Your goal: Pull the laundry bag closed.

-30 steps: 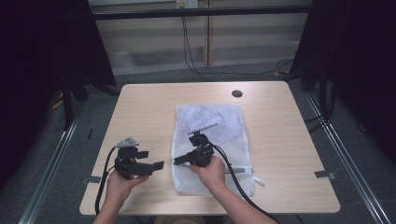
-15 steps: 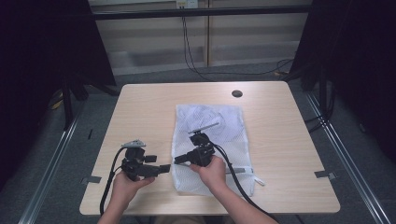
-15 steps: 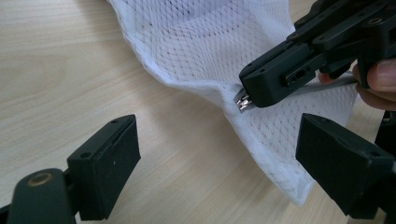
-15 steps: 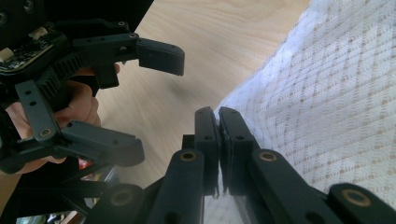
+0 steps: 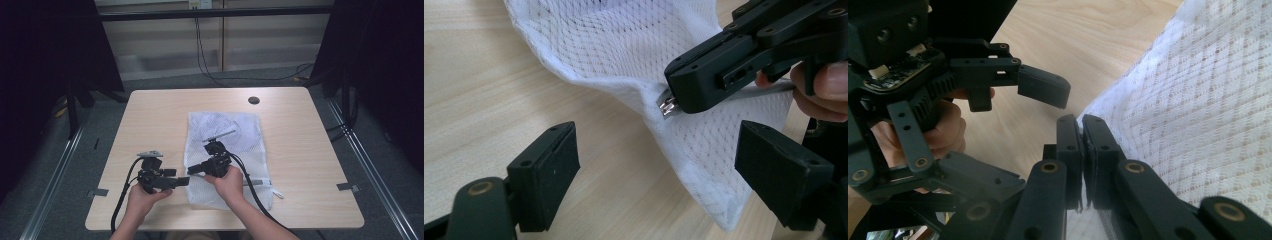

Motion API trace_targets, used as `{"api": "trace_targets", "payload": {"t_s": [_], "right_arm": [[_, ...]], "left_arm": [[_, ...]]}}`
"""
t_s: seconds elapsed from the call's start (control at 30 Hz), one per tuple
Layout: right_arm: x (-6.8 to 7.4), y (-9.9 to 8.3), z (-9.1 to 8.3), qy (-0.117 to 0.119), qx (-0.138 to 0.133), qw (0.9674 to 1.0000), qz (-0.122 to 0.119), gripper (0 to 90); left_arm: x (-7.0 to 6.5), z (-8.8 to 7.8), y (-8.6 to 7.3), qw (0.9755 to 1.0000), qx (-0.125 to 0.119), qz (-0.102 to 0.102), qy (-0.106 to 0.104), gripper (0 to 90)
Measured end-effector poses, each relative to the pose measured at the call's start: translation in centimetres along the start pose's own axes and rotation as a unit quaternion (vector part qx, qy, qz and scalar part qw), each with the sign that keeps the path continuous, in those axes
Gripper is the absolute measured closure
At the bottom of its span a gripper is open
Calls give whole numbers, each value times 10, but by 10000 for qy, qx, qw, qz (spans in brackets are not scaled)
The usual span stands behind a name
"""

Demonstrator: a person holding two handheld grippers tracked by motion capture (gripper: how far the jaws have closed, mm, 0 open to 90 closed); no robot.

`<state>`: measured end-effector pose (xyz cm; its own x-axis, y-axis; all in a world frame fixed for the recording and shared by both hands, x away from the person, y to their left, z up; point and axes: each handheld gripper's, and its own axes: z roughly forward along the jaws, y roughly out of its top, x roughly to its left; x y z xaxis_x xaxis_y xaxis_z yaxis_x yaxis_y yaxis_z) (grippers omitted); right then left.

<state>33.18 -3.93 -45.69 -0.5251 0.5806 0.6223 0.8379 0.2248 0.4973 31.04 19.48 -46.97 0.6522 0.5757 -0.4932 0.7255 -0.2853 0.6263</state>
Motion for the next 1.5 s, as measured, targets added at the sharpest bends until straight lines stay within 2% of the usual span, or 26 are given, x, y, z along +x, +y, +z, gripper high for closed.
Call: {"api": "trace_targets", "payload": {"t_s": [0.13, 0.37, 0.67, 0.73, 0.87, 1.17, 1.5], "right_arm": [[1, 0, -1, 10, -40, 10000, -16, 869], [2, 0, -2, 28, -58, 10000, -25, 870], [3, 0, -5, 47, -83, 9999, -34, 870], [3, 0, -6, 50, -100, 9999, -62, 870], [4, 0, -6, 63, -113, 9999, -63, 870], [4, 0, -7, 56, -101, 9999, -66, 870], [5, -1, -7, 93, -112, 9999, -82, 870]], "left_arm": [[-1, 4, -1, 9999, 40, -31, -90, 200], [-3, 10, 0, 9999, 128, 40, -107, 243], [-4, 19, 1, 9994, 148, -42, -310, 319], [-5, 21, 1, 9992, 132, -88, -379, 345], [-6, 24, 0, 9988, 204, -40, -446, 405], [-7, 26, 1, 9983, 105, -143, -551, 548], [-7, 28, 1, 9977, 133, -238, -619, 622]]}}
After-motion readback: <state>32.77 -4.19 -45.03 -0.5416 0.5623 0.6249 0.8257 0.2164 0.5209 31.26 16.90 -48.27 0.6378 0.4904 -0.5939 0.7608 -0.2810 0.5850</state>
